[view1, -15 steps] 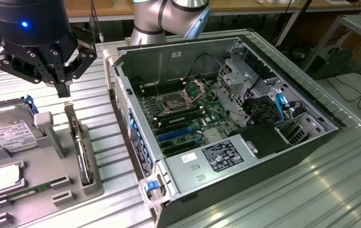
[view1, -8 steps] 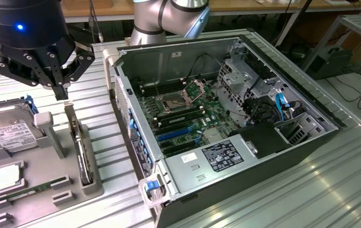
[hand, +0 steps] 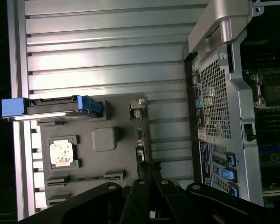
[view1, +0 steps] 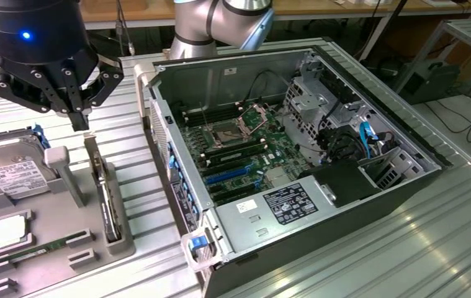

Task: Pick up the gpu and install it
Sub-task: 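Pick up the gpu and move the gpu toward the slot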

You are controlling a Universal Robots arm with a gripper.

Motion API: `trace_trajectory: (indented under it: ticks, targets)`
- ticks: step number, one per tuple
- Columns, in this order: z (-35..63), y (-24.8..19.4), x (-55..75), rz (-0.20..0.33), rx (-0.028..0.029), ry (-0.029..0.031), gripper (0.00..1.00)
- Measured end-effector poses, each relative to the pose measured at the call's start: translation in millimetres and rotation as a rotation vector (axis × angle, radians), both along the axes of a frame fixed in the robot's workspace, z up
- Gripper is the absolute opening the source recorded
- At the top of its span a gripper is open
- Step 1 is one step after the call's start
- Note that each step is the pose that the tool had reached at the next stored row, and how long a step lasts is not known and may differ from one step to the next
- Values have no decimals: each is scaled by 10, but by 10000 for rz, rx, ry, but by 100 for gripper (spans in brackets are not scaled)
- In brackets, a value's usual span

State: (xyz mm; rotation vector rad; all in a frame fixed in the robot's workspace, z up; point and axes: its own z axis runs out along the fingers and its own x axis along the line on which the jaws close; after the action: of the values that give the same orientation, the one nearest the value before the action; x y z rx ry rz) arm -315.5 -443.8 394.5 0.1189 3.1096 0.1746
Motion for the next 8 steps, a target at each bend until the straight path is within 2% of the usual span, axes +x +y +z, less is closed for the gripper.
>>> trace_trajectory:
  ticks: [2, 3, 4, 7, 8]
  targets:
    - [0, 0, 0, 0, 0, 0, 11]
    - [0, 0, 0, 0, 0, 0, 17]
    - [0, 0, 0, 0, 0, 0, 17]
    - [0, 0, 0, 1, 0, 0, 36]
    - [0, 0, 0, 1, -2, 1, 48]
